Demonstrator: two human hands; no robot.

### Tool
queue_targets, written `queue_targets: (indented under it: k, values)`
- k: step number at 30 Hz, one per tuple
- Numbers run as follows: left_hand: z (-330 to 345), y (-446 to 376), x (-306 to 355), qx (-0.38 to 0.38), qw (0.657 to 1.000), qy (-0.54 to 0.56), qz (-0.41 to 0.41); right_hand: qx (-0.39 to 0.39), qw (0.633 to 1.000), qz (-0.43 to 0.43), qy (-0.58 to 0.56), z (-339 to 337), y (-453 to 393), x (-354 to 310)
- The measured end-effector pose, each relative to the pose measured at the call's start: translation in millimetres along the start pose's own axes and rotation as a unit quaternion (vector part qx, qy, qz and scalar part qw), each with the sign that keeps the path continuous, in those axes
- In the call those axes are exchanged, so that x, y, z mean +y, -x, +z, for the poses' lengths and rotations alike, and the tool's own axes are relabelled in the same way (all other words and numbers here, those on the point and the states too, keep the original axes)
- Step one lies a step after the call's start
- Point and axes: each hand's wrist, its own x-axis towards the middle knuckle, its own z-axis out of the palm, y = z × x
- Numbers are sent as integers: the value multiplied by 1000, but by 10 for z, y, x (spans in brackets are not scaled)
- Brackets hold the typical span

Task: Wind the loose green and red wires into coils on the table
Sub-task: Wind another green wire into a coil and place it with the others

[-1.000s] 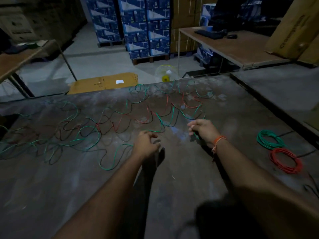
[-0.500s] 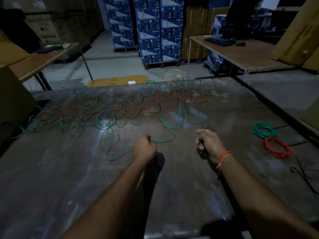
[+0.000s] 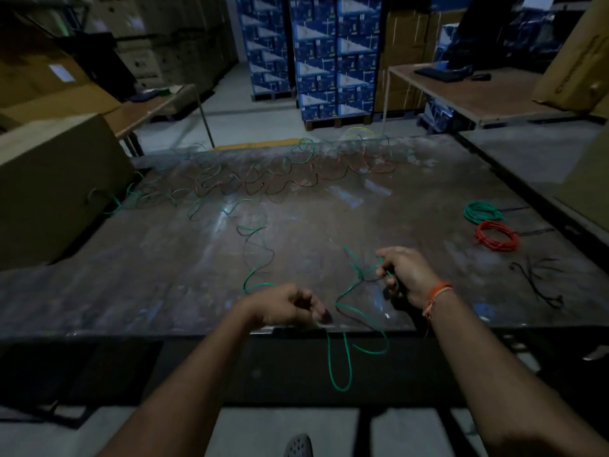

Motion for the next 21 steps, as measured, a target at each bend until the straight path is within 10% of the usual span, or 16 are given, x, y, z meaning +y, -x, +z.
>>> queue_targets:
  k: [11, 21]
  values:
    - [-346, 189, -112, 398, 917, -22, -27, 3, 993, -116, 15, 379, 174, -19]
    - [-1346, 254, -441, 498, 863, -56, -66, 20, 983, -165, 80, 1136, -213, -172]
